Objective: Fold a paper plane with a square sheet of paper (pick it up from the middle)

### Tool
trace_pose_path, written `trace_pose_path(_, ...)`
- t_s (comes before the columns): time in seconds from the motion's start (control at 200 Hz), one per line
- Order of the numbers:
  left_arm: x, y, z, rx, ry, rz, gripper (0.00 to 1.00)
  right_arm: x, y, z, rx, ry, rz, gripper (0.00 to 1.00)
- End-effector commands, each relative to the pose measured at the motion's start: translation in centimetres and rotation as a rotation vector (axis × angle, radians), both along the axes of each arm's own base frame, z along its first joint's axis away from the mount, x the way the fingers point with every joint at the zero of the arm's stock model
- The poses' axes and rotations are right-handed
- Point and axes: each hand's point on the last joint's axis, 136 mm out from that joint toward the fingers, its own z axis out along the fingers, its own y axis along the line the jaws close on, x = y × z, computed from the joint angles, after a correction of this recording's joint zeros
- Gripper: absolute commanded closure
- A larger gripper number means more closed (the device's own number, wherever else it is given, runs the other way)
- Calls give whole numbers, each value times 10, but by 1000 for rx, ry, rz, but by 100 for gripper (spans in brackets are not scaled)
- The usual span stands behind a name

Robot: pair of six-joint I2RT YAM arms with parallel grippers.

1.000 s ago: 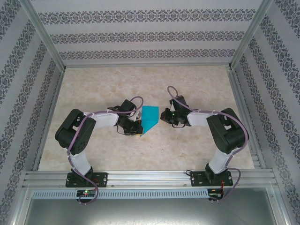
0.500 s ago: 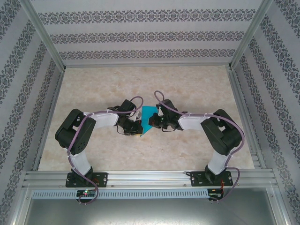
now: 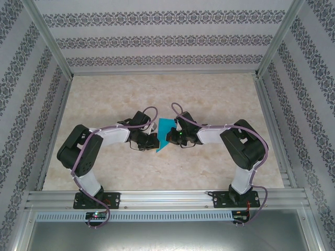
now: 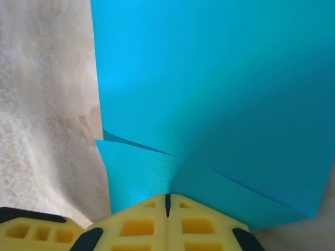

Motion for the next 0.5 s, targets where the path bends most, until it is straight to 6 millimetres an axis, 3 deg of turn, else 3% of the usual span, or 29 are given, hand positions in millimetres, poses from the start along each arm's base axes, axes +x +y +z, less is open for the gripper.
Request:
trace_pose_path(0.0, 18, -11, 17, -89, -54, 49, 92, -5, -10, -18, -45, 59, -35, 100)
trace_pose_path(0.295, 12, -21, 0, -77, 10, 5, 93, -7, -9, -22, -47, 78, -38, 100)
trace_pose_path(0.495, -2, -16, -18, -27, 69, -28, 94, -8, -11, -25, -58, 84, -42, 100)
